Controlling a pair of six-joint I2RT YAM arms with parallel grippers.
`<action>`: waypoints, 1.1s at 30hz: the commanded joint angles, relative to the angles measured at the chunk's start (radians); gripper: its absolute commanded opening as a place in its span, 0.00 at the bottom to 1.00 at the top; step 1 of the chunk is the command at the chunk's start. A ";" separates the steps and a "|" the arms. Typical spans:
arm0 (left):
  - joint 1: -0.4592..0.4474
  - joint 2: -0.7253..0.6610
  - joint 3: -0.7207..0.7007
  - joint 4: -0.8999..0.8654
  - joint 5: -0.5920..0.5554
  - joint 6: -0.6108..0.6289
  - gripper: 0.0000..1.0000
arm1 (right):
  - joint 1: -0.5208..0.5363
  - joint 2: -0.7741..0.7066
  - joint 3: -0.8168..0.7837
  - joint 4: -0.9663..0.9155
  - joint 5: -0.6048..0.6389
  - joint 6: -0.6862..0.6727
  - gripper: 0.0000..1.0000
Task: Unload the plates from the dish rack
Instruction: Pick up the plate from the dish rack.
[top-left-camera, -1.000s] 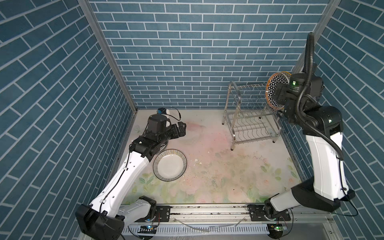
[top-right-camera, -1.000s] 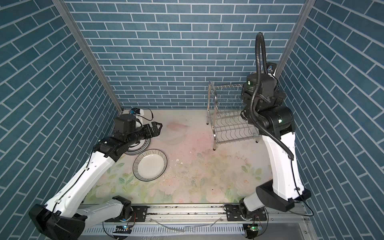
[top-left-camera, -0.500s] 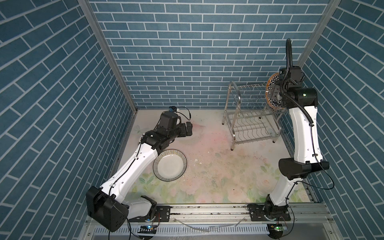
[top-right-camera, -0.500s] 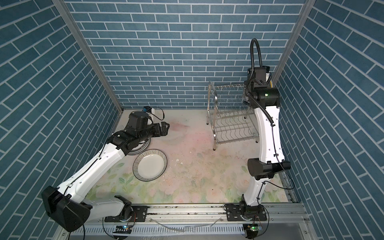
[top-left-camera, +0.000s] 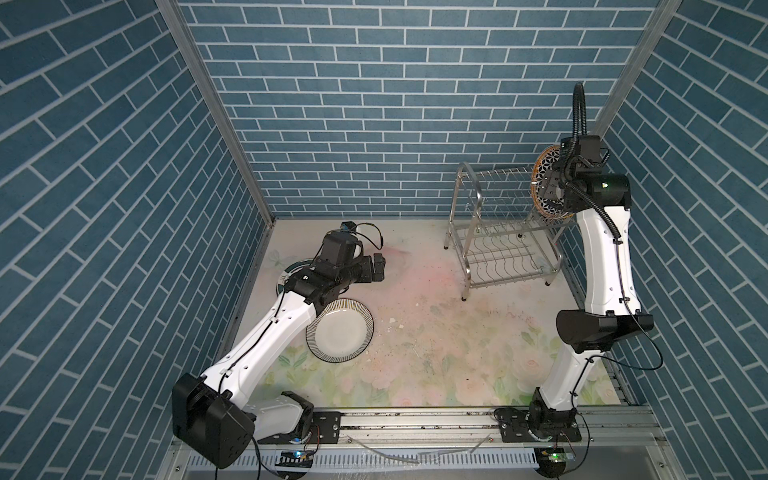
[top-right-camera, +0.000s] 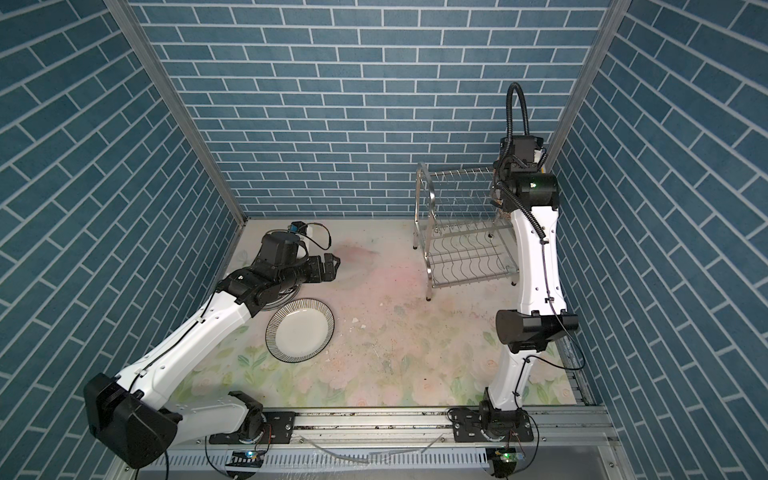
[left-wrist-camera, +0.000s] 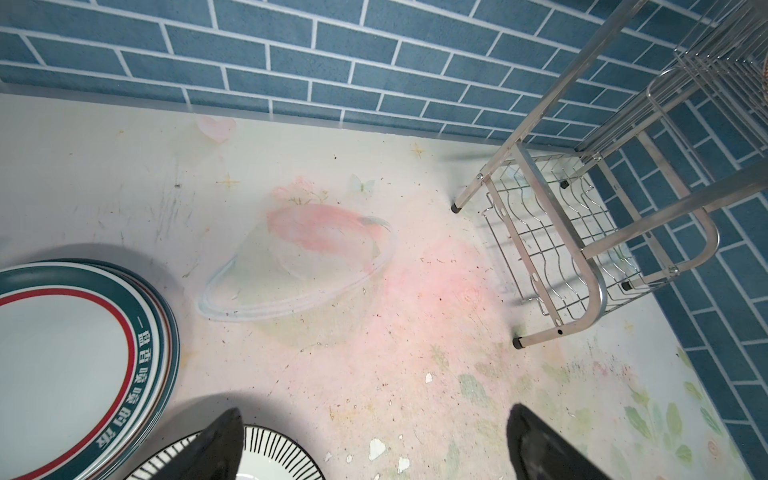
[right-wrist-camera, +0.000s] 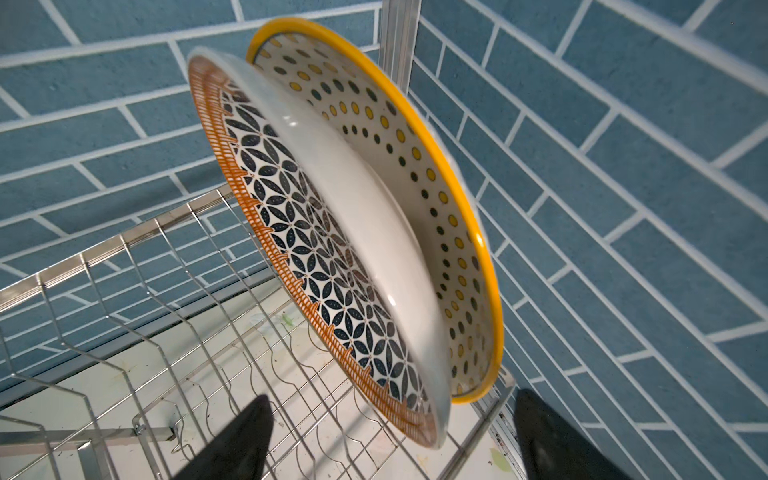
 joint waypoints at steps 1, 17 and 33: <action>-0.005 -0.006 -0.015 0.024 0.023 0.001 0.99 | -0.004 0.013 0.042 0.016 -0.027 0.028 0.86; -0.004 0.004 -0.044 0.049 0.052 0.003 0.99 | -0.008 0.042 -0.002 0.085 -0.054 0.038 0.82; -0.003 -0.008 -0.062 0.052 0.069 -0.012 0.99 | -0.019 0.006 -0.176 0.235 0.002 0.008 0.63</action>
